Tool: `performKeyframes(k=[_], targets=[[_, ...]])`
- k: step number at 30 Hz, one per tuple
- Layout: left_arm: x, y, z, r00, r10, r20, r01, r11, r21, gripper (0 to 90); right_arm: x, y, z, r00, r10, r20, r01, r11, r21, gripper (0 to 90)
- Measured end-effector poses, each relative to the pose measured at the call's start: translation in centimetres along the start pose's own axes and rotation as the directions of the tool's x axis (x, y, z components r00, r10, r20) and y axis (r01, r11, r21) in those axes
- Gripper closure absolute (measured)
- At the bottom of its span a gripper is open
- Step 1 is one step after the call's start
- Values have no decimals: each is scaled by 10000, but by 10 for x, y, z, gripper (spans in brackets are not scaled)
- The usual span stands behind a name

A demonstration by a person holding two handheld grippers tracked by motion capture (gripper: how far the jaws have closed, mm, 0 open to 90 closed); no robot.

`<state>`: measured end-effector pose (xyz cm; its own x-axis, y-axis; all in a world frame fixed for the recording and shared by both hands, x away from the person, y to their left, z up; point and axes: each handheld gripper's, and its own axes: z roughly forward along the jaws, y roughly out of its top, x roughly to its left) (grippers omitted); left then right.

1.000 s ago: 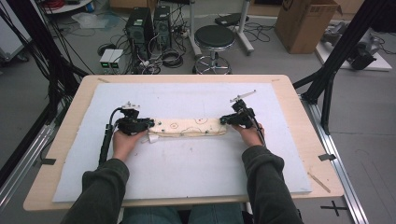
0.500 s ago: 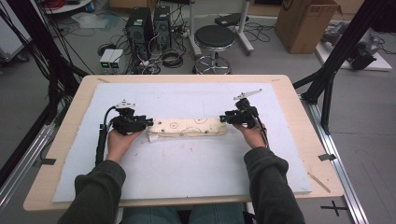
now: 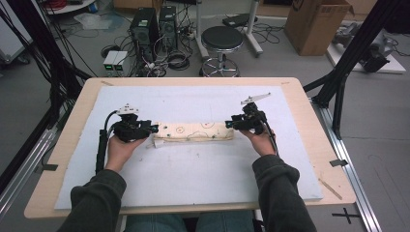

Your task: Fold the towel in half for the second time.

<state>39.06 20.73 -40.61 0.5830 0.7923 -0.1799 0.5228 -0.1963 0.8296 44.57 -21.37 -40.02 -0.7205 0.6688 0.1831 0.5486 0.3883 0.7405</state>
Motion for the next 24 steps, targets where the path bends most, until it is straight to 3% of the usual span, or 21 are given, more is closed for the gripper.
performKeyframes(k=[15, 24], targets=[[-4, 2, -10, 9999, 105, 125, -103, 9998, -174, 518, 6, 1, 0, 9999, 94, -53, -94, 9999, -62, 465], [-9, 3, -15, 9995, 126, 275, -120, 9997, -202, 471, 11, 2, -3, 9997, 209, -99, -211, 9996, -203, 357]])
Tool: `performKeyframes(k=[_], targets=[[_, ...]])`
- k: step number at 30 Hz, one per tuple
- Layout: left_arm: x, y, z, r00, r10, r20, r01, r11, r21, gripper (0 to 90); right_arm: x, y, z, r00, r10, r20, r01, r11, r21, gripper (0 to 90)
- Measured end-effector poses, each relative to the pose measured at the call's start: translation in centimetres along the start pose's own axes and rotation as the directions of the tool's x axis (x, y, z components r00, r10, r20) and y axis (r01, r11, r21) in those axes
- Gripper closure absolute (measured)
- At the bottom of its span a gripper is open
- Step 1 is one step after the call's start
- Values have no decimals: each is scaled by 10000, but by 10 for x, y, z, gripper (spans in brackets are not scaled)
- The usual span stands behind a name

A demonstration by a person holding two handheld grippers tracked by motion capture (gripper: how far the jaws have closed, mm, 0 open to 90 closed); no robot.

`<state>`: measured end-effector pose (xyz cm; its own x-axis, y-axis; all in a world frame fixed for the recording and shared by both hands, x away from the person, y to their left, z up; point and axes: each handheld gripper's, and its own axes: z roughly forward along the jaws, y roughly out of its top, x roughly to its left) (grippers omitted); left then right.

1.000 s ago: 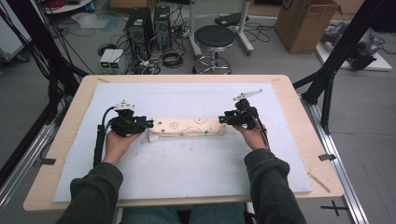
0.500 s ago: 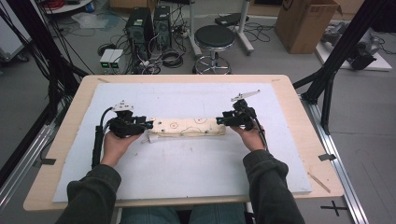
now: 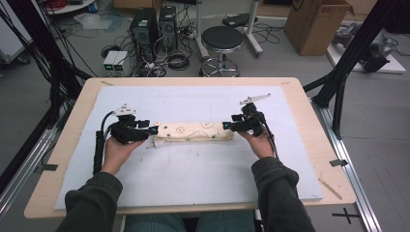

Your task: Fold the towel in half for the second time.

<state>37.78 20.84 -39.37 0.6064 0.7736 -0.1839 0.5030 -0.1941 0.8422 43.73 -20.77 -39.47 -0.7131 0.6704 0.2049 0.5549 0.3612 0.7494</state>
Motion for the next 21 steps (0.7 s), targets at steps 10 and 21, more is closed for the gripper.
performKeyframes(k=[10, 21], targets=[[-1, 1, -5, 9999, -34, 148, 36, 10000, -90, 401, 5, 1, -6, 9999, 9, 123, -7, 9999, -160, 216], [-3, 2, -14, 9998, 34, 179, -29, 9997, -238, 342, 9, 1, -16, 9995, -17, 321, 27, 9995, -303, 132]])
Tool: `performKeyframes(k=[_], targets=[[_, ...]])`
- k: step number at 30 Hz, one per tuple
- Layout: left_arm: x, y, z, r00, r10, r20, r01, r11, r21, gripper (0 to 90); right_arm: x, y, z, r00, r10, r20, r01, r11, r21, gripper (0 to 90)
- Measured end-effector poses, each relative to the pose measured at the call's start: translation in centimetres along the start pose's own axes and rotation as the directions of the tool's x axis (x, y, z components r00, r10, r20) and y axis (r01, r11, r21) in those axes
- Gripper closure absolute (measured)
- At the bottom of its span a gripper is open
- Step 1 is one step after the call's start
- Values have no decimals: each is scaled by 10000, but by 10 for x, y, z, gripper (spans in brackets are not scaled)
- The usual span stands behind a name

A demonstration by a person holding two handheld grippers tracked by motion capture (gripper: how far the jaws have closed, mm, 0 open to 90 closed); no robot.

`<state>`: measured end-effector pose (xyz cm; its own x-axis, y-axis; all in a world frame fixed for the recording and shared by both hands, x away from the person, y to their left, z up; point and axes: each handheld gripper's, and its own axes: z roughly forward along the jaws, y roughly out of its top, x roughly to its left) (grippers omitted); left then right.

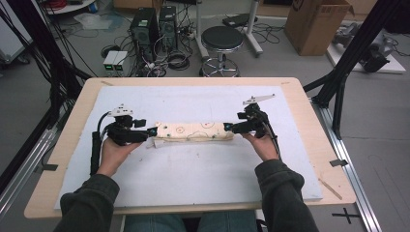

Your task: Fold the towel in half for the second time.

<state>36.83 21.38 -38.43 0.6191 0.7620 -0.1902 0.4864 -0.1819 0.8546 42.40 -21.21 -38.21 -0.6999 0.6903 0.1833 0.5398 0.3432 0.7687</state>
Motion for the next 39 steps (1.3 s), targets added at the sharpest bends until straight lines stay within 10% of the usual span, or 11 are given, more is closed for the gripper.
performKeyframes(k=[39], targets=[[-12, -3, -29, 9988, 486, -63, -487, 9988, -104, 223, 17, -1, -25, 9980, -598, 204, 605, 9975, -356, 122]])
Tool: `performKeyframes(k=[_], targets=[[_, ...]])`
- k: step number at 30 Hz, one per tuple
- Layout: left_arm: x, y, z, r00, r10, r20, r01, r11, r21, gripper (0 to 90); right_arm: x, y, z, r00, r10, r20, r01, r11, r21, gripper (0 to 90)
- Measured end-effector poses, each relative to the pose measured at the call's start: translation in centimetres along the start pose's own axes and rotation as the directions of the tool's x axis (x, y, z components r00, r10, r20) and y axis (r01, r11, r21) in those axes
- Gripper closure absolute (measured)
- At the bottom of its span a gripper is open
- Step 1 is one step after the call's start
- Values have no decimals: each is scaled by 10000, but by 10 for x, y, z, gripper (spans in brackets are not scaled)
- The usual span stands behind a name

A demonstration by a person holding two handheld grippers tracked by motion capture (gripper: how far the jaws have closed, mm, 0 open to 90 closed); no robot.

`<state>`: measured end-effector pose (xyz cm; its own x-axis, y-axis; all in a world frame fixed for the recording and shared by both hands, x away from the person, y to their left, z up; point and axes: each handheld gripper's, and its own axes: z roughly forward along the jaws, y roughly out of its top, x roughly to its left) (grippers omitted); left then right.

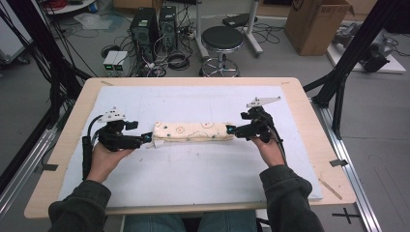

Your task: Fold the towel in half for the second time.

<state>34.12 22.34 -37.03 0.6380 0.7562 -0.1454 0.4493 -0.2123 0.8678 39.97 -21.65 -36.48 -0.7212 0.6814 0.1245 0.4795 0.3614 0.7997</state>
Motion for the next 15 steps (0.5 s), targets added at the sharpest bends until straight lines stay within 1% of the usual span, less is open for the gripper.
performKeyframes(k=[2, 7, 9, 10, 11, 13, 14, 15], targets=[[-1, -1, -1, 10000, 44, 15, -44, 10000, -13, 222, 1, 0, -2, 10000, 22, 13, -21, 10000, -45, 122], [-3, -1, -4, 10000, 93, 24, -93, 9999, -52, 217, 3, 0, -4, 9999, -152, -16, 152, 9998, -101, 122], [-4, -2, -6, 9999, 138, 59, -137, 9999, -63, 216, 5, 0, -5, 9999, -145, 3, 145, 9999, -43, 122], [-4, -2, -7, 9999, 158, 46, -157, 9998, -75, 217, 5, -1, -5, 9997, -229, 42, 229, 9997, -47, 122], [-4, -2, -7, 9999, 124, 53, -124, 9999, -97, 216, 5, -1, -6, 9998, -199, 7, 199, 9998, 12, 122], [-4, -3, -9, 9999, 124, 42, -123, 9999, -117, 216, 6, -3, -7, 9997, -263, 22, 263, 9996, -102, 122], [-4, -4, -10, 9999, 166, 35, -166, 9998, -112, 215, 6, -5, -7, 9997, -229, 8, 229, 9995, -195, 121], [-4, -5, -11, 9999, 125, 54, -125, 9999, -117, 215, 6, -8, -7, 9999, -172, 6, 172, 9996, -212, 122]])
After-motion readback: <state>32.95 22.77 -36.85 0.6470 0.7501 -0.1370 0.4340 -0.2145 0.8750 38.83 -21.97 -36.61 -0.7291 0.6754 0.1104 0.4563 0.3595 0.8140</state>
